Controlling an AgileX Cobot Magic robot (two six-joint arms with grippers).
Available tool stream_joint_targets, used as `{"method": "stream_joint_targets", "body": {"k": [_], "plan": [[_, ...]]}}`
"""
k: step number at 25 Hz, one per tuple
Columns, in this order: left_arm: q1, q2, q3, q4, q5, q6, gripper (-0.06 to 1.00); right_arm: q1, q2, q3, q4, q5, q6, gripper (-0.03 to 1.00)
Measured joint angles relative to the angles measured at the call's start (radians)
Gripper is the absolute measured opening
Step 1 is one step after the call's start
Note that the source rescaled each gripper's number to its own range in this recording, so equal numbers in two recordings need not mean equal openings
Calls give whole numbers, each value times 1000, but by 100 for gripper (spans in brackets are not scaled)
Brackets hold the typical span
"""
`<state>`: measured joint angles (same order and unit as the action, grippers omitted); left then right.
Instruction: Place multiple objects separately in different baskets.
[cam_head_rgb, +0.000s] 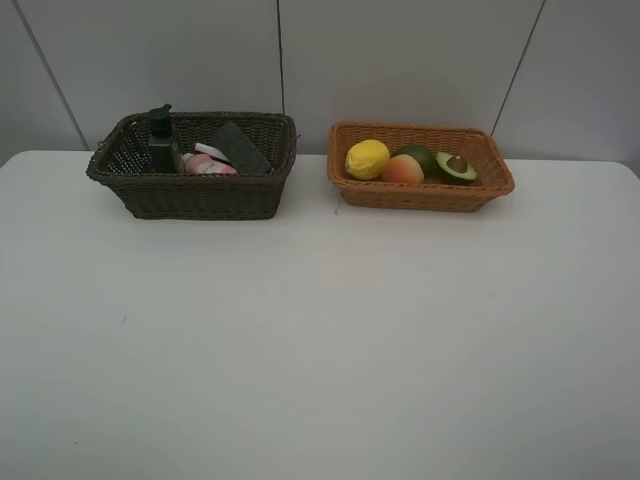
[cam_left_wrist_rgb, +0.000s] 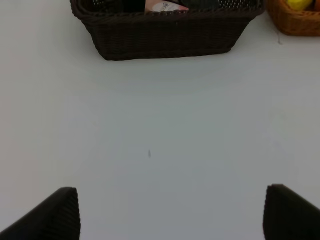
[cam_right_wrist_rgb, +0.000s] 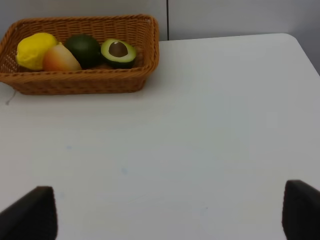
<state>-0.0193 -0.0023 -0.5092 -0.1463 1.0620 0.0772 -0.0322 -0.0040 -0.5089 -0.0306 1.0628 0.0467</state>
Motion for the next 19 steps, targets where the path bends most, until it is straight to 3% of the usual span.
{"method": "stream_joint_targets", "body": {"k": [19], "plan": [[0, 0, 0, 0, 0, 0, 90, 0, 0, 0, 0, 0, -1, 99]]}}
